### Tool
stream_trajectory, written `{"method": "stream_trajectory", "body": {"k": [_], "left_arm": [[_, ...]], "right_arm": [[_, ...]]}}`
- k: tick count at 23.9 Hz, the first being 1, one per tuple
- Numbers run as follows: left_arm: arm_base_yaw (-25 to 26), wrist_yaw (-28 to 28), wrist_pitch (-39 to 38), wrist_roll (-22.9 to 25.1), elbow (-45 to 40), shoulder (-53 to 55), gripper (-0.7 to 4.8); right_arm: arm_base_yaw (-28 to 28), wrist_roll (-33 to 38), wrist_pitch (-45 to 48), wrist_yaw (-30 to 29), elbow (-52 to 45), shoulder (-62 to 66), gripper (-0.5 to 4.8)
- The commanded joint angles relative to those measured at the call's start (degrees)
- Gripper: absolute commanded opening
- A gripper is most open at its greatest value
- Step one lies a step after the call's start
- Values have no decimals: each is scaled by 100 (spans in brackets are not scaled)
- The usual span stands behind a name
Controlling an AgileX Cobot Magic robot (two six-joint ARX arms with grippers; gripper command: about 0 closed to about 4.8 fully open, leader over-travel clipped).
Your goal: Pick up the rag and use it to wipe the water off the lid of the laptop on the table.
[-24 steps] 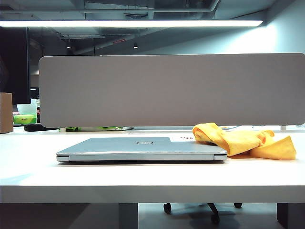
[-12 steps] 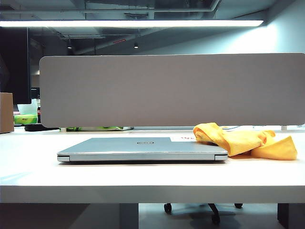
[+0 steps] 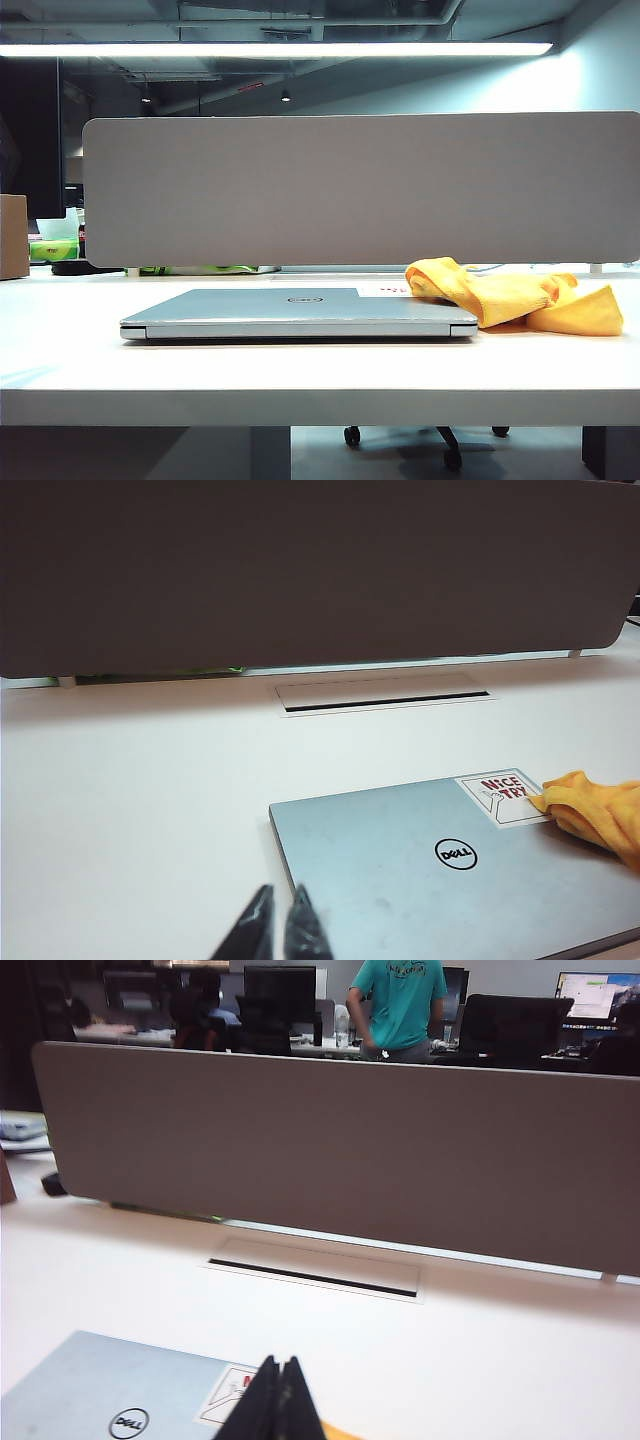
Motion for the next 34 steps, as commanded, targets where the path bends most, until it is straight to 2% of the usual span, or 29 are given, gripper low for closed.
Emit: {"method": "stream_trajectory", "body": {"k": [1,9,13,19,21,25,27,30,34], "left_arm": [[4,11,76,-7,-225,-457,21],[4,-280,74,-111,-1014,-1810,21],[4,-398,76,-109,-1495,-2168,21],[4,-645,168,-107,-2105,-2378,21],[4,-640,643,-111,-2455,-2382,21],[7,-660,743,201,-2483,-2382,21],[7,-656,739,192,-2483,-2382,22],[4,-634,658,168,-2483,-2382,21],[4,-634,494,166,-2483,-2382,21]], "right_arm": [[2,142,103,181,-317,-358,-3],[4,188,-103,236,-1095,-1099,-2],[4,461,-640,240,-1180,-1154,-2],[4,459,-1067,249,-1182,-1154,-2],[7,459,-1152,256,-1185,-1152,-2],[7,459,-1447,238,-1185,-1145,-1],[7,459,-1703,240,-1191,-1143,-1],[7,459,-1648,238,-1292,-1132,-1],[11,459,-894,-118,-1746,-1143,-1]]}}
